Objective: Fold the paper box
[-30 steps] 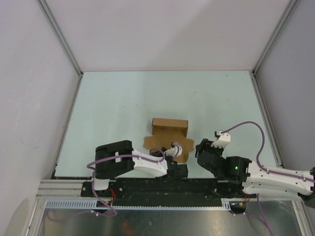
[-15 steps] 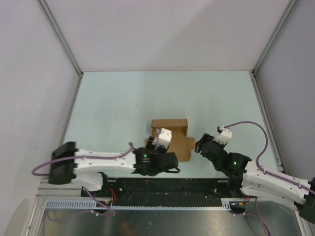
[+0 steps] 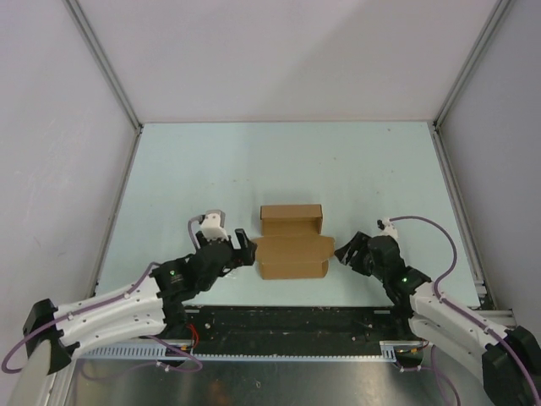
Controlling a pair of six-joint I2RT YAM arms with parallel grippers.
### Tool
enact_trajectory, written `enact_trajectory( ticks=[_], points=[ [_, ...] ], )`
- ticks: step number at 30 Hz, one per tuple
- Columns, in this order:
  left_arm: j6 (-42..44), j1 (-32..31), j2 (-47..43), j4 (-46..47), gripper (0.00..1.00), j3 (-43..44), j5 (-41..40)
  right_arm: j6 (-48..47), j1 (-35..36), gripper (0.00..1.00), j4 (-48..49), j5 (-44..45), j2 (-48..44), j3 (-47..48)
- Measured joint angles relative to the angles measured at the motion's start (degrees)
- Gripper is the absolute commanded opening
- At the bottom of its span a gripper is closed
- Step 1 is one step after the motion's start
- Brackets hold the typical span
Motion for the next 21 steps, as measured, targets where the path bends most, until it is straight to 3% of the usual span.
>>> enact_trajectory(
  ticks=[11,21],
  points=[
    [-0.6,10.2,5.1,17.1,0.90,-10.0,13.2,0.5,-0.3,0.55,16.2,-8.2,10.3,-2.3],
    [-0.7,15.3,11.5,27.4,0.89,-11.6,19.8,1.3,-0.5,0.42,24.5,-9.7,17.4,-2.6]
  ],
)
